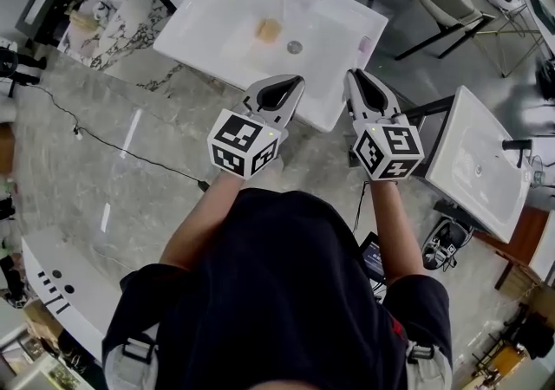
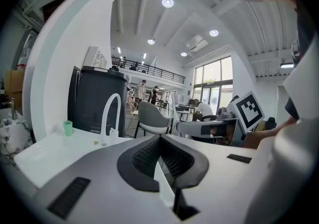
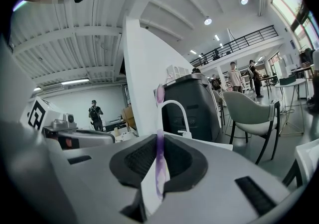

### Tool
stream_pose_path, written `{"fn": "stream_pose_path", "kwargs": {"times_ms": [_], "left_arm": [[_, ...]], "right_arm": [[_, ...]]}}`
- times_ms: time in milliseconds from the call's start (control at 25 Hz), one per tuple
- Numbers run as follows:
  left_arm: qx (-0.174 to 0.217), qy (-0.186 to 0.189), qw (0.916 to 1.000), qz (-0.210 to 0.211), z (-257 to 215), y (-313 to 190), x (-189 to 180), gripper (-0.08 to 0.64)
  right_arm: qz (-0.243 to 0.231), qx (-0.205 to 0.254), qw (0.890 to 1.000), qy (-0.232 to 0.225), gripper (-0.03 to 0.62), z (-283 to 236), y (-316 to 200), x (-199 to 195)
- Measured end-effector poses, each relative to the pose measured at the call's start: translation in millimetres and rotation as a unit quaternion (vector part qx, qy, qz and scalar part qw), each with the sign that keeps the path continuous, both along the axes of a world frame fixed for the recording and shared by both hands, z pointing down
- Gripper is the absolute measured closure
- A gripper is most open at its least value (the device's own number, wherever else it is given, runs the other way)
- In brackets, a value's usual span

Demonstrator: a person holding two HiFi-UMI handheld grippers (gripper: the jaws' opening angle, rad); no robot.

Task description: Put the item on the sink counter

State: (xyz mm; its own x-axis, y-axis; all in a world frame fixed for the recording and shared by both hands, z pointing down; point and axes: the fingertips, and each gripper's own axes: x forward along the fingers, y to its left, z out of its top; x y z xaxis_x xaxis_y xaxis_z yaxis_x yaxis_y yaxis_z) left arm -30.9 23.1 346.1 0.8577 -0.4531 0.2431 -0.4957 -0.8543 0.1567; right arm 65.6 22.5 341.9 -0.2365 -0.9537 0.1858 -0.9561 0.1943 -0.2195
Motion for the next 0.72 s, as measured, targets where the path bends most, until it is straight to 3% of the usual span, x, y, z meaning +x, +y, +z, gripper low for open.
{"fn": "stream_pose_path", "kwargs": {"times_ms": [720], "left_arm": [[-0.017, 0.006, 0.9989, 0.044, -3.9, -93.6, 16.0, 0.546]], "right_arm": [[0.047, -0.018, 0.999, 0.001, 0.531, -1.1, -84.1, 16.3]]}}
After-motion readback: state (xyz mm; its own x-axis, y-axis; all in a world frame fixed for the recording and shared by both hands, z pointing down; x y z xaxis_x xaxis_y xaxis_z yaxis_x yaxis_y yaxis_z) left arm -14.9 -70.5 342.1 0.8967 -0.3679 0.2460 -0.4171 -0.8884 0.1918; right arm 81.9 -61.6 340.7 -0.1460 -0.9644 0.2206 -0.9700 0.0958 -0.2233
